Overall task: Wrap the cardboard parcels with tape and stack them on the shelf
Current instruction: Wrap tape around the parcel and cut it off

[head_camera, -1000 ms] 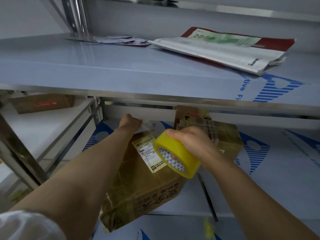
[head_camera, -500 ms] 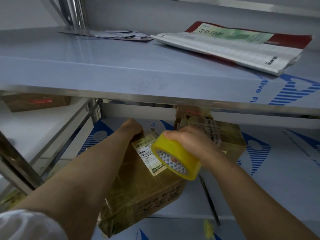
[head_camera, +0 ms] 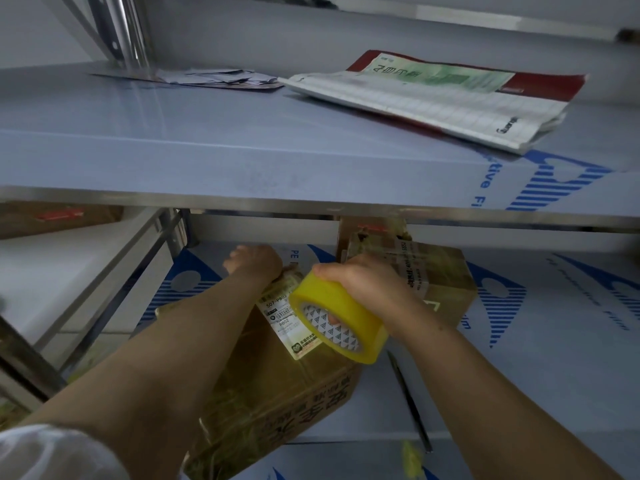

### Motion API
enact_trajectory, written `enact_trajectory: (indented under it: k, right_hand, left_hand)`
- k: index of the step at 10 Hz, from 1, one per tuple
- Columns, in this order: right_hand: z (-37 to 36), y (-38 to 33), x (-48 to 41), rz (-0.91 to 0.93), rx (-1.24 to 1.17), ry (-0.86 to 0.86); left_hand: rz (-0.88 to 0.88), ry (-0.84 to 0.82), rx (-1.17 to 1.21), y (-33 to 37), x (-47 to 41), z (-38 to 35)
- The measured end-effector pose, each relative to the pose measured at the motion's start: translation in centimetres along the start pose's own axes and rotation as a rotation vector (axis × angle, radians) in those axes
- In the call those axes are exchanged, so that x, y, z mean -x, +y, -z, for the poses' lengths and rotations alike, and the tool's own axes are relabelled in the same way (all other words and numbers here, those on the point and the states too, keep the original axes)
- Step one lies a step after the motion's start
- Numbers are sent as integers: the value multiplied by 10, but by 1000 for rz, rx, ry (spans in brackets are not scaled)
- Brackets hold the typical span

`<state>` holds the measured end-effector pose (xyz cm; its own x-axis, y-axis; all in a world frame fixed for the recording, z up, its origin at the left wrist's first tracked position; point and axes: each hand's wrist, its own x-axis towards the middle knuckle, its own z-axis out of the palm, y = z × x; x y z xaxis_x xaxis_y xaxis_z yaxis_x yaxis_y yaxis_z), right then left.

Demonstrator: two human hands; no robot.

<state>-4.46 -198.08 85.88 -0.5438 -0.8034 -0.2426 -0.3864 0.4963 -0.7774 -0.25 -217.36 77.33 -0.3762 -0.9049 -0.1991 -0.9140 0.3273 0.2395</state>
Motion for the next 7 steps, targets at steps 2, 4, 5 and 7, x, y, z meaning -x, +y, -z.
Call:
enact_trajectory:
  k: [2, 4, 5, 7]
  right_hand:
    - [-2, 8, -10, 3, -36, 43]
    - [-4, 16, -16, 19, -131, 74]
    - [-6, 15, -18, 21, -109, 81]
    - [-6, 15, -17, 30, -89, 70]
  left_hand:
    - [-172, -52, 60, 14, 1, -18]
    - [-186, -167, 110, 8, -7, -11]
    - [-201, -132, 24, 11, 1, -9]
    - [-220, -148, 13, 14, 20, -2]
